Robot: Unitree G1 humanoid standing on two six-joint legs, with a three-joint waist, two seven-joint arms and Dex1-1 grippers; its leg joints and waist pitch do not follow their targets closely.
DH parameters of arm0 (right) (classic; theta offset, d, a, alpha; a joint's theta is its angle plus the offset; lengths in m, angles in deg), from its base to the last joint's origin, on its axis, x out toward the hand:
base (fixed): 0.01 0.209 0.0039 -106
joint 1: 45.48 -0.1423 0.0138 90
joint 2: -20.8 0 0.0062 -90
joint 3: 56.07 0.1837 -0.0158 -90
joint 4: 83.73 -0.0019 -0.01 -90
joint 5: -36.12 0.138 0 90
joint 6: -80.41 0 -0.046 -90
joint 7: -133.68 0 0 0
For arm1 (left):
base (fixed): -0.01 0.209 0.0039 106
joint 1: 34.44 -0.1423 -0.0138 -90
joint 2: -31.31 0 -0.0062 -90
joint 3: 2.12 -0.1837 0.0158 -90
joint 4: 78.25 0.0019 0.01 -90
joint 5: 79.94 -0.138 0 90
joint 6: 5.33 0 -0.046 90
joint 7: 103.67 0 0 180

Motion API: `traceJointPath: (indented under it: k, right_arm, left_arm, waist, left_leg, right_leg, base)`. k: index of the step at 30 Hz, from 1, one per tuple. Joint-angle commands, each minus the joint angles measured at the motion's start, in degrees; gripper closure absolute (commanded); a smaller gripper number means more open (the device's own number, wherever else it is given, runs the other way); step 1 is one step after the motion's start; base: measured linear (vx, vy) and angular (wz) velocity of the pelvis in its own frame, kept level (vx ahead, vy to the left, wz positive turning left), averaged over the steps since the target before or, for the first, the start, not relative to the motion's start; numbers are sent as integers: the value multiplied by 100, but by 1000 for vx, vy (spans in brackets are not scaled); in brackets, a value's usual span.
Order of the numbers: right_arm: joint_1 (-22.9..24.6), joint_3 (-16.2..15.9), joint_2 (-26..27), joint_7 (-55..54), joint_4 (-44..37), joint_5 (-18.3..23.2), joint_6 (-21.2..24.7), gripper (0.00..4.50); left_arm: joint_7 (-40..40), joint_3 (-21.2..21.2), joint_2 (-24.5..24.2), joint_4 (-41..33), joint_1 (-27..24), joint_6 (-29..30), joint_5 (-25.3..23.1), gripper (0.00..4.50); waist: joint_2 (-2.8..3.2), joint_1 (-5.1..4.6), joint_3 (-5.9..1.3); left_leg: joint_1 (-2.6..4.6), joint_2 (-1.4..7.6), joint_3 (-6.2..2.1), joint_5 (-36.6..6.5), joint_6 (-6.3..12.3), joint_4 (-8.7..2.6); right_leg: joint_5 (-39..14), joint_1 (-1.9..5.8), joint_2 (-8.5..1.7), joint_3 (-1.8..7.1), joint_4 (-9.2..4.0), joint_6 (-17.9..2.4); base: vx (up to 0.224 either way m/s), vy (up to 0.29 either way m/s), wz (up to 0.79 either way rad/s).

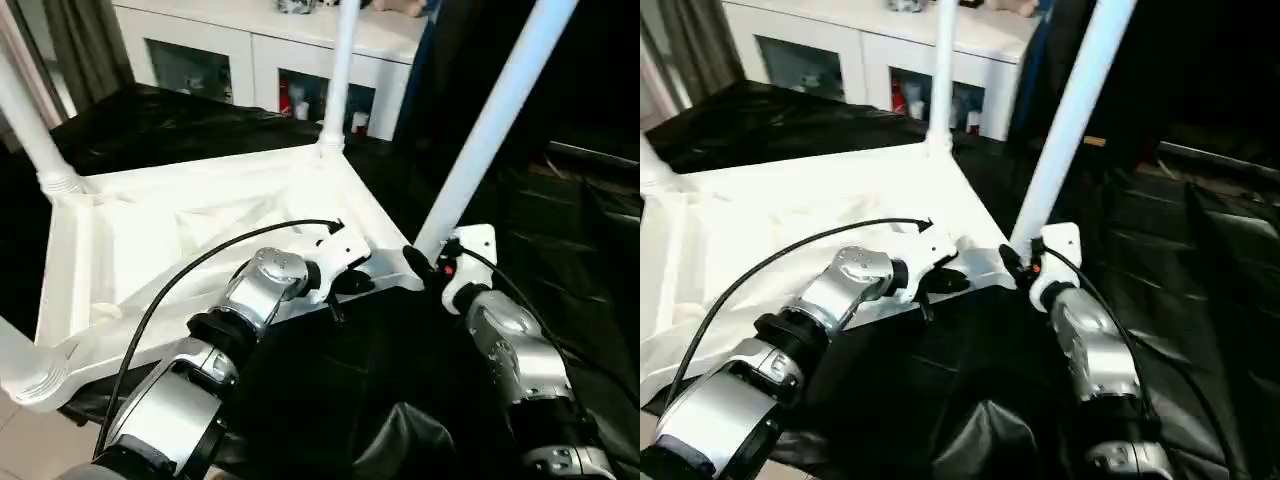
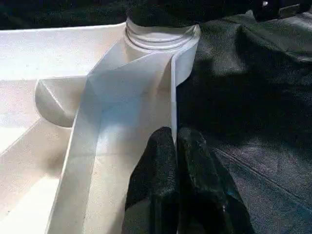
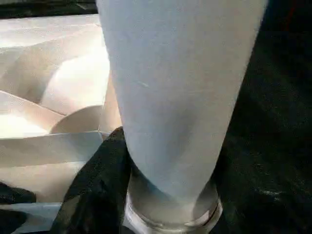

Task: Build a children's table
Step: Rotate leg to tighten

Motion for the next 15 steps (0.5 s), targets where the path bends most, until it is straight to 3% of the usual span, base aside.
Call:
traceJointPath:
  k: [1, 4, 5, 7, 8, 10, 12, 15]
  right_arm:
    - [138, -292, -19, 594, -289, 223, 55, 161]
    - [196, -119, -340, 905, -513, 394, 170, 145]
    - [214, -86, -405, 974, -558, 432, 196, 145]
    - [319, 64, -693, 1284, -750, 612, 296, 145]
    - [420, 216, -924, 1548, -892, 803, 407, 145]
    - [676, 431, -1381, 2091, -1078, 1050, 505, 145]
    - [751, 440, -1479, 2226, -1111, 1084, 512, 145]
    - [896, 405, -1642, 2390, -1136, 1076, 517, 145]
  left_arm:
    - [-410, 312, 4, 123, 71, -354, 102, 450]
    - [-130, 312, 3, 43, 4, -622, 170, 450]
    - [-93, 311, -1, 30, -8, -658, 176, 450]
    - [20, 317, -12, -23, -56, -764, 215, 450]
    - [81, 339, -11, -85, -104, -823, 267, 450]
    - [332, 369, -13, -285, -237, -883, 395, 450]
    - [404, 361, -22, -344, -280, -935, 415, 450]
    - [546, 369, -54, -509, -394, -997, 479, 450]
  waist:
    - [-64, -13, -309]
    - [-83, -70, -302]
    - [-85, -73, -322]
    - [-79, -71, -327]
    - [-46, -64, -331]
    - [-68, -17, -340]
    - [-77, 10, -341]
    - [-94, 8, -334]
  left_leg:
    - [9, 162, -91, -897, 244, -374]
    - [-20, 151, -104, -917, 272, -378]
    - [2, 162, -103, -862, 313, -362]
    - [-5, 171, -93, -691, 379, -345]
    - [0, 165, -84, -588, 436, -332]
    - [-4, 173, -71, -470, 592, -300]
    - [-26, 160, -66, -410, 687, -284]
    - [-4, 162, -59, -557, 674, -285]
  right_leg:
    - [-929, 251, -422, 277, -457, -959]
    - [-1131, 263, -415, 262, -481, -875]
    - [-1063, 264, -424, 266, -471, -907]
    - [-741, 257, -412, 273, -428, -1024]
    - [-490, 261, -403, 277, -409, -1088]
    - [-23, 292, -399, 281, -363, -1249]
    - [158, 299, -402, 275, -344, -1333]
    - [-180, 271, -403, 255, -385, -1313]
  base:
    - [0, 0, 0]
    - [0, 0, 0]
    - [0, 0, 0]
    - [0, 0, 0]
    - [0, 0, 0]
    - [0, 0, 0]
    - [0, 0, 0]
    - [0, 0, 0]
